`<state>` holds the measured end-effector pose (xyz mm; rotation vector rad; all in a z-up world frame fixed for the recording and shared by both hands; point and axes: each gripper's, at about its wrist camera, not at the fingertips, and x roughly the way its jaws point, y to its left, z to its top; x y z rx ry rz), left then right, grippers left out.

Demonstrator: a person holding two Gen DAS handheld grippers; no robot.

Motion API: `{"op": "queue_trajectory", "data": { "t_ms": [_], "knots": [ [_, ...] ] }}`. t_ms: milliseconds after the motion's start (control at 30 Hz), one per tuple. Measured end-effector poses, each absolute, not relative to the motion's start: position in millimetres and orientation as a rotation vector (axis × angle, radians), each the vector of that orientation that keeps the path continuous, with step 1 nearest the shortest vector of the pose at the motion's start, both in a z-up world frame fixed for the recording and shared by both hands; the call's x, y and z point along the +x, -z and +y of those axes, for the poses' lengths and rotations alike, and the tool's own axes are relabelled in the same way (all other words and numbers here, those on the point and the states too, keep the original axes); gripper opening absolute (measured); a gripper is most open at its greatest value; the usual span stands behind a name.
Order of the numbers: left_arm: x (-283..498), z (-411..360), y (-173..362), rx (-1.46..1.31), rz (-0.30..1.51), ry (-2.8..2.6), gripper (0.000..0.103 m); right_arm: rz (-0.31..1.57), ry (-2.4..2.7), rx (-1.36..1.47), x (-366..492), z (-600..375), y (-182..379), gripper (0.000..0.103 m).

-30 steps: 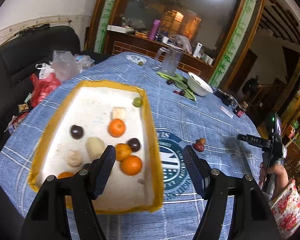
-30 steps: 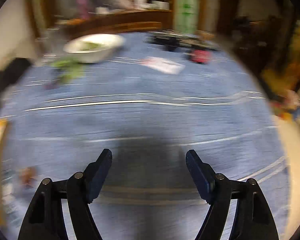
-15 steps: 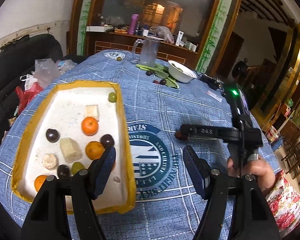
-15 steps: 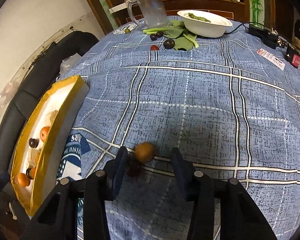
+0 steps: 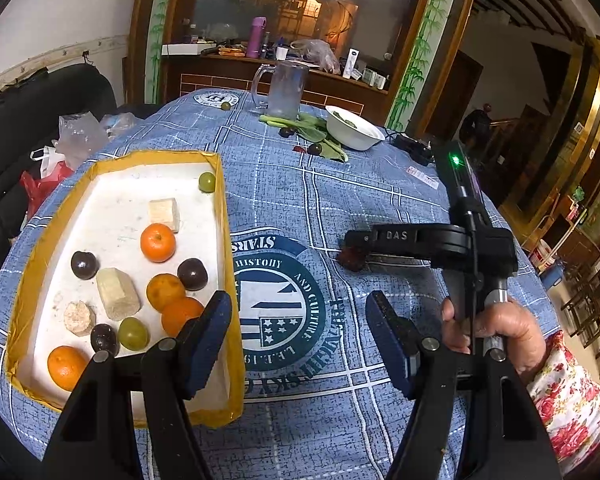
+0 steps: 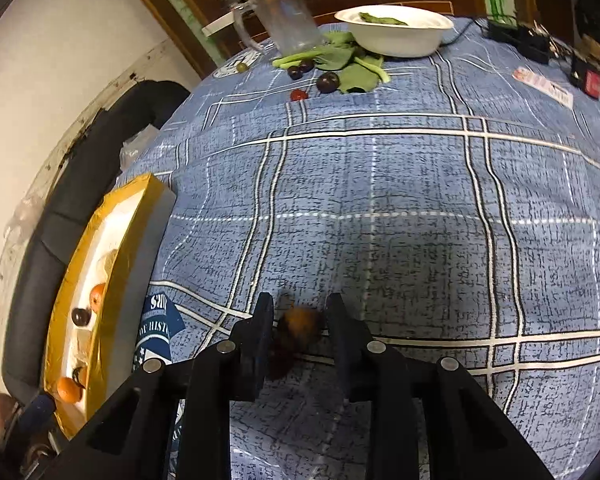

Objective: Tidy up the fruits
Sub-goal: 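Grasp the small brown fruit with the right gripper while the left gripper approaches the red date, then grasp the red date with the left gripper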

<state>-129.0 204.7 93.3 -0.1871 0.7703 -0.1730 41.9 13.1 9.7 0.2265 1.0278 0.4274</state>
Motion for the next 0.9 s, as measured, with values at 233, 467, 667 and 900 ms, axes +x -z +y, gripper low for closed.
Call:
{"op": "queue_trajectory", "data": {
  "t_ms": [233, 467, 667, 900],
  "knots": [
    [-119, 198, -91, -0.187, 0.785, 0.183, 0.069, 0.973, -0.352, 0.237, 27, -20, -11, 0.022],
    [-87, 155, -86, -0.129, 0.813, 0.234, 0.067, 0.914, -0.298, 0.265, 16, -71, -16, 0.022],
    [-38, 124, -66, -0.081, 0.872, 0.248, 0.043, 0.914, -0.305, 0.218, 9, -80, -9, 0.023],
    [-8, 111, -26, -0.055, 0.966, 0.251, 0.036, 0.916, -0.319, 0.169, 7, -72, -7, 0.024]
  ]
}}
